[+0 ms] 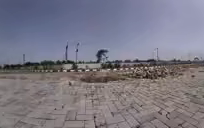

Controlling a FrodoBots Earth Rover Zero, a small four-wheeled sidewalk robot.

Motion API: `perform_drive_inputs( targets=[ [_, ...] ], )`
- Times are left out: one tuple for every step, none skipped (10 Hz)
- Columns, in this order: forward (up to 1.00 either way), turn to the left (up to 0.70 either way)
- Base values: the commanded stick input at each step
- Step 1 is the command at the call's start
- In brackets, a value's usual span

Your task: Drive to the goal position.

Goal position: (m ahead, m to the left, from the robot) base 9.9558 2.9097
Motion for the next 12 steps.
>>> perform_drive_inputs(
  targets=[
    [0.0, 1.0],
    [0.0, 1.0],
    [0.15, 0.91],
    [0.34, 0.79],
    [0.63, 0.6],
    [0.96, 0.4],
    [1.0, 0.0],
    [1.0, 0.0],
    [1.0, 0.0],
    [1.0, 0.01],
    [1.0, 0.11],
    [1.0, 0.2]
  ],
)
